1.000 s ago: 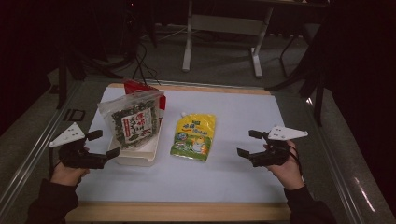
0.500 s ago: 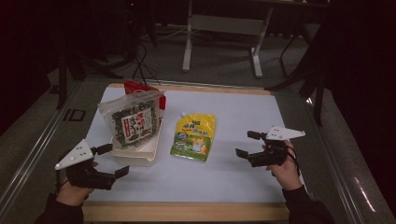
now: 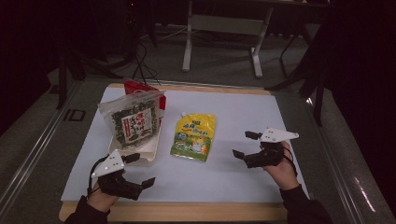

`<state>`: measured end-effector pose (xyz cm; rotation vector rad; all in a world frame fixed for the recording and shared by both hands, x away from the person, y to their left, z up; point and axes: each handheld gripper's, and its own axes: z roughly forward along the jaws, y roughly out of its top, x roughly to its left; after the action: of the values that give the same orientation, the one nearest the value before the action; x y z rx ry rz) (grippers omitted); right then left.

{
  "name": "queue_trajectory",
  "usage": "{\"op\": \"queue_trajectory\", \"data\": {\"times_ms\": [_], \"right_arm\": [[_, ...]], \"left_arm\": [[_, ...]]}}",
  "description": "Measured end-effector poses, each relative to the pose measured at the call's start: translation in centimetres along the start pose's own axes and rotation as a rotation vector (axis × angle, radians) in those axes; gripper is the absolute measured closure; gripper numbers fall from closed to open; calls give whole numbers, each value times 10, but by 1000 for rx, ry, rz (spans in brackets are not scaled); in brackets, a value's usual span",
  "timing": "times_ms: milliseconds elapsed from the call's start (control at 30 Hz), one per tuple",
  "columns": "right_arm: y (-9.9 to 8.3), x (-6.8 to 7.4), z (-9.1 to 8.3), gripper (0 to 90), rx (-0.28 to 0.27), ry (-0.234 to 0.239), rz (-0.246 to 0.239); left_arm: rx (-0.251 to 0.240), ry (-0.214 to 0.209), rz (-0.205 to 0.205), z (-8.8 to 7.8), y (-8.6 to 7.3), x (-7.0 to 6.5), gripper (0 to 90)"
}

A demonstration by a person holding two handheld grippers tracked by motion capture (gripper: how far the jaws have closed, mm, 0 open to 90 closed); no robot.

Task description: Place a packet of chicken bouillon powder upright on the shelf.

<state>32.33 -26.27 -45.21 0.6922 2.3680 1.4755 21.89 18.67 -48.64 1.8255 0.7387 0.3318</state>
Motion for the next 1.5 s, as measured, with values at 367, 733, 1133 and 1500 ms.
{"op": "queue_trajectory", "data": {"times_ms": [367,733,1133,1500], "right_arm": [[8,-1,28,152,35,3,5],[17,-11,64,392,83,-43,4],[19,-20,105,623,122,-84,2],[28,-33,136,838,125,-93,32]], "left_arm": [[15,16,41,9,-6,-10,17],[16,14,22,14,-11,-10,17],[18,12,22,17,-14,-9,17],[24,9,25,19,-15,-10,17]]}}
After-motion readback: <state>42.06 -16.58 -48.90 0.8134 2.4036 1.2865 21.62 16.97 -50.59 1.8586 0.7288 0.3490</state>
